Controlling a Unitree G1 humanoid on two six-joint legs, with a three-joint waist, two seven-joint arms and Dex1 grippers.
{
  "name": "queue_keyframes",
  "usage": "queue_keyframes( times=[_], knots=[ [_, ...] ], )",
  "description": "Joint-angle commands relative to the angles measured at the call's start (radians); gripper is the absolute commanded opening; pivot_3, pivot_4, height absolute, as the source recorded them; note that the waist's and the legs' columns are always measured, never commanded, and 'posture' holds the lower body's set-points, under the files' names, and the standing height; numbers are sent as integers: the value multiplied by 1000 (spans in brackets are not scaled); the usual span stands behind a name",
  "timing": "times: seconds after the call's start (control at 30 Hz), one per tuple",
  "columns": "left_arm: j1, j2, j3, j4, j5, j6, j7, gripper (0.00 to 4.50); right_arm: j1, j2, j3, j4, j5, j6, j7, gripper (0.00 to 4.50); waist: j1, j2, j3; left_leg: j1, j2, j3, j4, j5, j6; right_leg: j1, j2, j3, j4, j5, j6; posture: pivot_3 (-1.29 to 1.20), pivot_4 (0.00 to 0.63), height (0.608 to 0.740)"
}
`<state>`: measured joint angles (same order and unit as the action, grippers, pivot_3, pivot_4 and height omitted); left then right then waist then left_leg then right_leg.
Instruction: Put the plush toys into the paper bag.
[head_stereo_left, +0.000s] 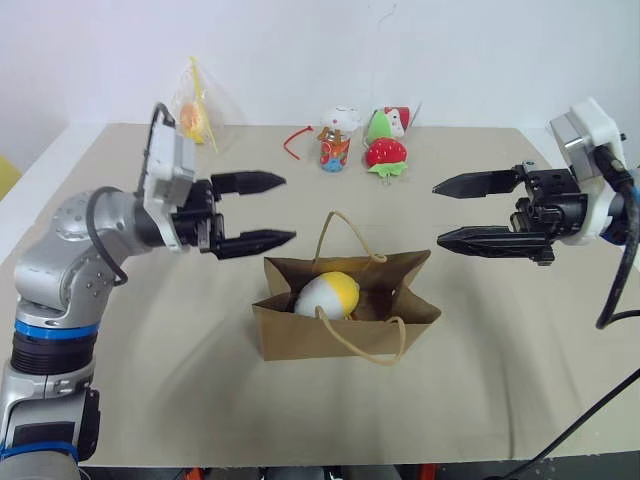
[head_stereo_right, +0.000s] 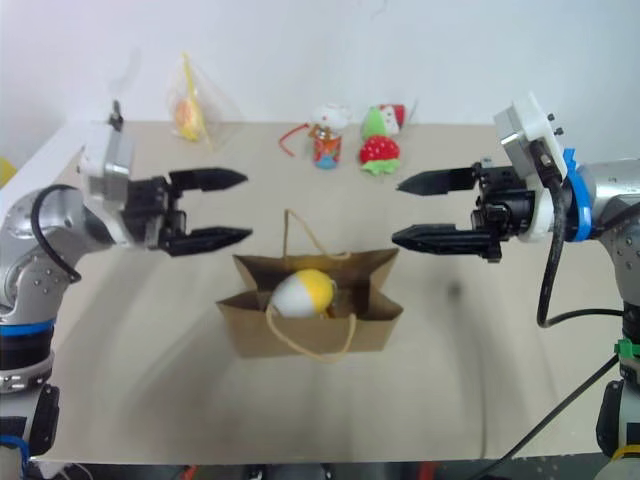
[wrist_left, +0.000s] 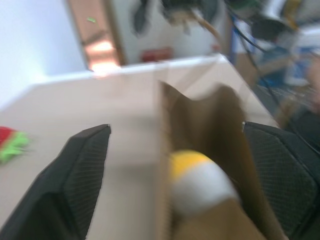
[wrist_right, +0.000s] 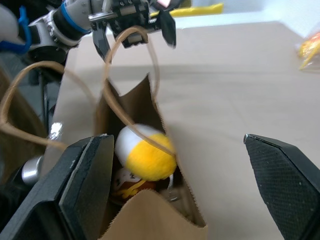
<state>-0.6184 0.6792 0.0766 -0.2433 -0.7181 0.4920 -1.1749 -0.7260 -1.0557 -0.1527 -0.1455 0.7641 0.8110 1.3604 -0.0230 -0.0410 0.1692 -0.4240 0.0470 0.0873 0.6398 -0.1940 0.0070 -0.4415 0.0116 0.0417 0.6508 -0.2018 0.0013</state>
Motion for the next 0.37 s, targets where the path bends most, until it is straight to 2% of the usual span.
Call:
queue_keyframes(
  times=[0.03, 0.37],
  knots=[
    [-85, 13, 43, 171, 178, -106, 166, 4098, 4, 57, 1, 149, -116, -161, -58, 4500, 0, 0, 0, 0, 0, 0, 1, 0, 0, 0, 0, 0, 0, 0, 0, 0, 150, 740],
    [4, 35, 40, 341, 335, -250, 203, 4098, 7, 116, -25, 356, -218, -325, -123, 4500, 0, 0, 0, 0, 0, 3, -1, 0, 0, -1, 0, 3, 0, 0, 0, 0, 150, 740]
  ],
)
